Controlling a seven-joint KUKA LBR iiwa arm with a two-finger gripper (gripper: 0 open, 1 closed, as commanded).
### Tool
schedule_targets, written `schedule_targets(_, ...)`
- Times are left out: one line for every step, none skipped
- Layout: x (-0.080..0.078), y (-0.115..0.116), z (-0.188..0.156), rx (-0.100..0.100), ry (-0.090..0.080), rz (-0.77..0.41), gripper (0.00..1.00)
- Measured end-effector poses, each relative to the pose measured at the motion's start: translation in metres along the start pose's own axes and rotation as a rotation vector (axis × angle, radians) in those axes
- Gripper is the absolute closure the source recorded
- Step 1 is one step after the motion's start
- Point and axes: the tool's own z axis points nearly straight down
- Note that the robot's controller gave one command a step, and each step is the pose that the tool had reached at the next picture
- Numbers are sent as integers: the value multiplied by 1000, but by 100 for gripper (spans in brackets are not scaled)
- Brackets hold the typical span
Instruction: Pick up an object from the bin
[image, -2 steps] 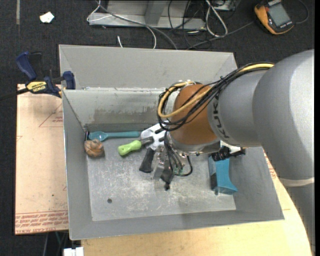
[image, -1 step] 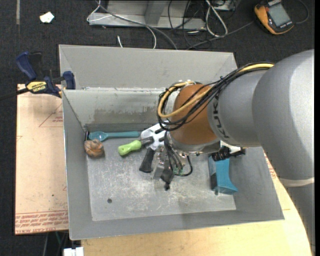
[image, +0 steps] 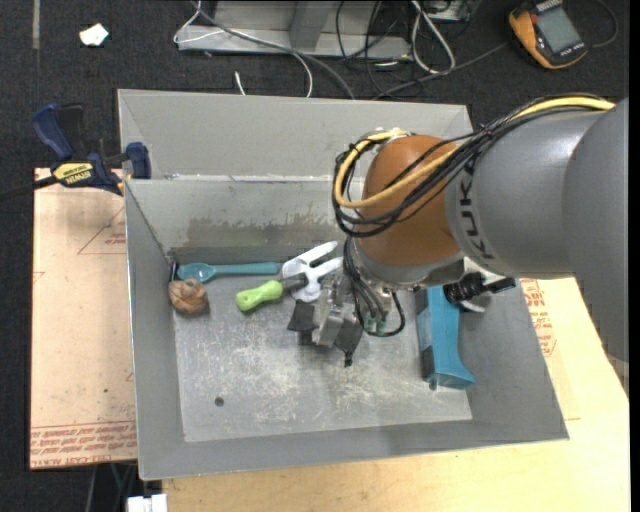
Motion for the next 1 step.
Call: schedule_targets(-14,5,-77,1,3,7,100)
